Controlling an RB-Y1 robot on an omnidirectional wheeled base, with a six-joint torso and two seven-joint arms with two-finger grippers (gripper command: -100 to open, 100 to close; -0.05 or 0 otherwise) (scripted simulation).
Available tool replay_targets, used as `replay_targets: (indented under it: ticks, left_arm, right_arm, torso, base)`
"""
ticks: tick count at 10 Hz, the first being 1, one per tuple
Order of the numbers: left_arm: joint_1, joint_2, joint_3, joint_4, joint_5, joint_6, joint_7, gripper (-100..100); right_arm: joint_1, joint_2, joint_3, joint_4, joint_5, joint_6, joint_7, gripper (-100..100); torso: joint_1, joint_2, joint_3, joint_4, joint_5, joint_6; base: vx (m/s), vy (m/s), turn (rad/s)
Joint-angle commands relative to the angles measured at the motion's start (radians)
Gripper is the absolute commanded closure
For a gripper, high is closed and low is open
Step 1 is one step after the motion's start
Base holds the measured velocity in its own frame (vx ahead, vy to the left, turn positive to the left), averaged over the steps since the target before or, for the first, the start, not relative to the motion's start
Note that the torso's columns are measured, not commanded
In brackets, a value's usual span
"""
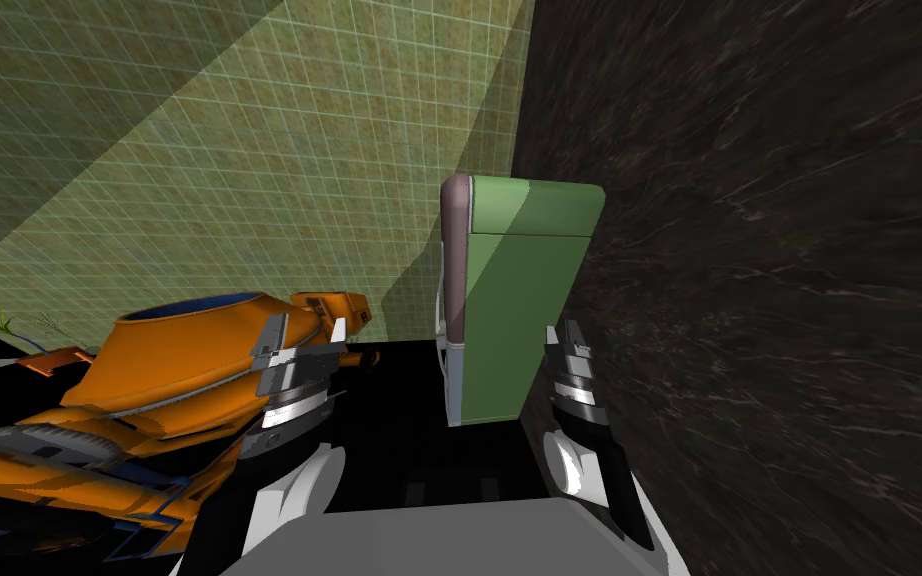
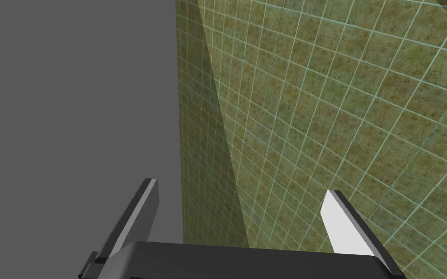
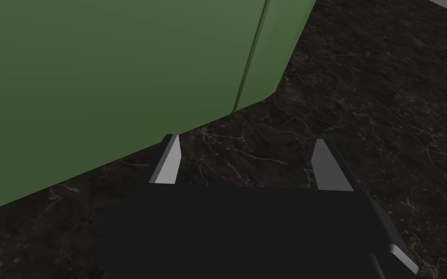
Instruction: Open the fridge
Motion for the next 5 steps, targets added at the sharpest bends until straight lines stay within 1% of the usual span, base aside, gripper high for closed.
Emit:
replay_targets:
  ticks: [1,5]
  left_arm:
    - [0.000,0.000,0.000,0.000,0.000,0.000,0.000,0]
    - [0.000,0.000,0.000,0.000,0.000,0.000,0.000,0]
  right_arm:
    - [0.000,0.000,0.000,0.000,0.000,0.000,0.000,0]
    - [0.000,0.000,0.000,0.000,0.000,0.000,0.000,0]
  torso:
    - [0.000,0.040,-0.082,0.041,0.000,0.000]
    - [0.000,0.322,-0.644,0.322,0.000,0.000]
  base:
    - [0.000,0.000,0.000]
    - [0.000,0.000,0.000]
